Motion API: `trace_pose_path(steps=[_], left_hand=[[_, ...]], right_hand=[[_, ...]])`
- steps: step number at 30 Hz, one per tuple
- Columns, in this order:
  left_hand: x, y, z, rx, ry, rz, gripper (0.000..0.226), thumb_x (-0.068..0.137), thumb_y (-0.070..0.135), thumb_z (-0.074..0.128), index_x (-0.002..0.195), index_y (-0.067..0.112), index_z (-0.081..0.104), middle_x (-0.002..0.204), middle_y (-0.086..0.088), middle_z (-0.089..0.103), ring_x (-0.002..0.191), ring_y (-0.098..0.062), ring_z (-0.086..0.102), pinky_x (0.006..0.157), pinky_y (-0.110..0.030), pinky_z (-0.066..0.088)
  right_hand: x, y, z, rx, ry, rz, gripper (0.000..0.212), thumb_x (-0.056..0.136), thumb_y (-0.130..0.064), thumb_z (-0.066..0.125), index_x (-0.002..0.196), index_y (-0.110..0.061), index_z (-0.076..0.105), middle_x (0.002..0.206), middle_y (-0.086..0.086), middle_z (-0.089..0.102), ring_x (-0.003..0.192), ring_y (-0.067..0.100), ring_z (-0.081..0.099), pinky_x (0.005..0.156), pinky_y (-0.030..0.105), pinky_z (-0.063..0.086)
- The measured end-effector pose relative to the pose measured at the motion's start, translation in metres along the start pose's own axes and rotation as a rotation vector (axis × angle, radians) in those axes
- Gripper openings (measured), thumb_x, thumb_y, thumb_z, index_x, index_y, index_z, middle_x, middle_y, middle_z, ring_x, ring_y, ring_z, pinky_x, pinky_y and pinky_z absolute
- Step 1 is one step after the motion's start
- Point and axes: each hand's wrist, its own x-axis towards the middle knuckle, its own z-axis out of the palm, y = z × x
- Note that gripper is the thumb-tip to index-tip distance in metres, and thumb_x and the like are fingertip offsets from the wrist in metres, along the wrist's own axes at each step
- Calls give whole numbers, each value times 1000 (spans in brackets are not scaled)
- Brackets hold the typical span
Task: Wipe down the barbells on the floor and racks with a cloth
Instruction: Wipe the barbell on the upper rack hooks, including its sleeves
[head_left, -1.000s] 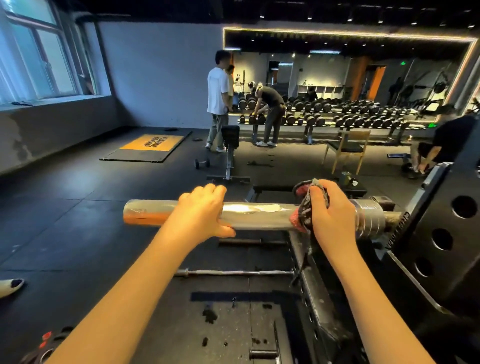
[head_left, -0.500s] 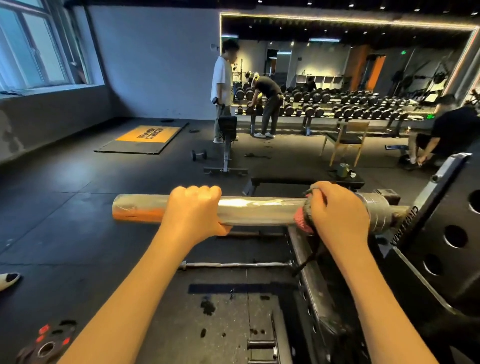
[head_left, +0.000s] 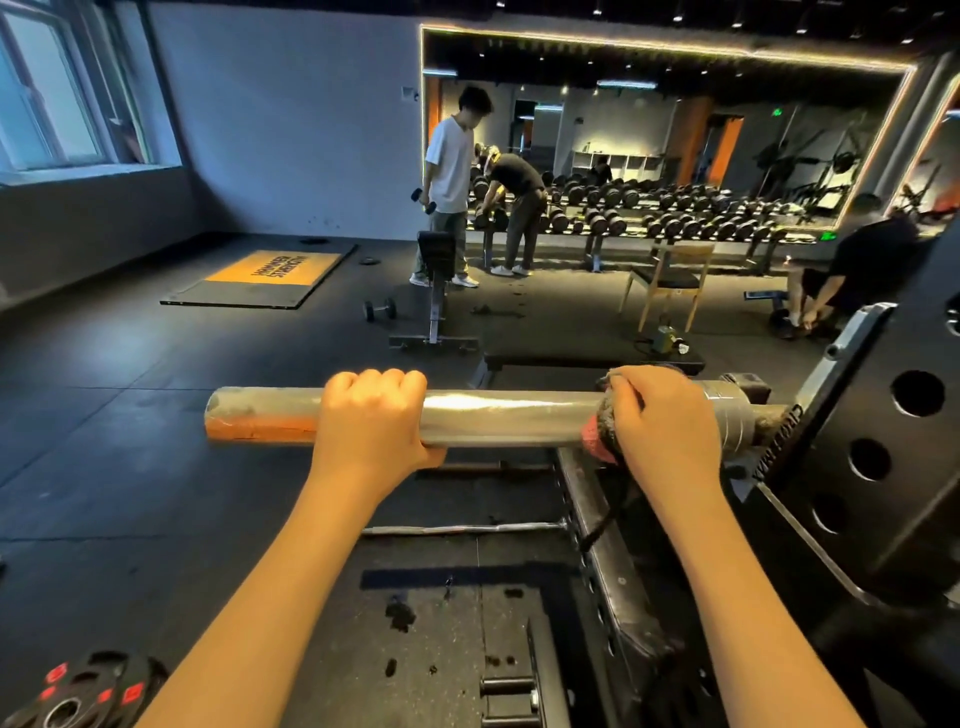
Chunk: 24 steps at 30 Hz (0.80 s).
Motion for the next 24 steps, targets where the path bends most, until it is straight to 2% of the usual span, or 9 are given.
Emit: trace_pose_path(steps=[3,5,7,11,14,17,20,22,24], left_hand=[[-2,2,3,20,16,-28,53,47,41,90,73,7,59,61,-8,58,52,-26,54,57,-34,41],[-3,3,3,24,17,-33,52,49,41,89,75,7,59,63,-8,59,54,-27,55,58,-34,42],[-3,3,4,24,20,-28,52,51,41,89,77,6,60,64,-9,60,55,-27,57,59,-35,43],[-4,3,5,19,30,-31,53,50,40,90,77,6,60,64,-10,60,56,-28,57,58,-35,43],[-4,3,6,26,29,-39,53,50,41,89,77,6,60,65,-10,60,56,-28,57,59,-35,43],[-4,3,6,27,18,-47,53,51,40,88,78,5,60,66,-10,61,57,-29,57,60,-36,43],[-4,3,6,22,5,-45,54,52,41,89,80,6,61,69,-11,62,60,-29,59,61,-37,45],[-4,2,5,20,13,-38,54,50,41,89,79,6,60,67,-10,61,58,-29,58,60,-36,43],[-4,3,4,18,20,-41,54,48,42,89,77,7,60,66,-9,60,57,-28,57,59,-35,42]], right_hand=[[-12,-20,15,-20,-4,-115,36,93,-29,40,101,-13,71,109,5,68,108,25,57,101,43,37],[-23,-29,24,27,-53,-211,36,93,-32,44,114,-16,69,124,5,62,122,24,50,109,43,32],[-27,-19,21,17,-49,-249,37,93,-31,47,122,-18,65,132,9,55,127,27,44,108,43,33],[-34,18,9,-170,148,-98,44,95,-32,37,123,-11,63,122,18,53,116,36,49,96,49,42],[-39,3,22,-127,179,-67,44,97,-25,35,129,-4,57,130,17,53,125,35,45,107,46,33],[-43,-40,38,-39,86,-229,45,93,-23,39,132,-6,54,135,13,54,130,30,45,114,39,24],[-44,-47,33,5,-98,-413,51,90,-29,41,138,-13,49,144,6,49,135,23,41,116,32,23],[-36,-23,23,-20,-126,-394,49,93,-35,41,137,-17,51,144,4,48,136,22,39,116,37,26],[-31,-3,15,-83,-47,-270,49,95,-39,36,135,-16,54,143,7,50,137,26,37,115,45,26]])
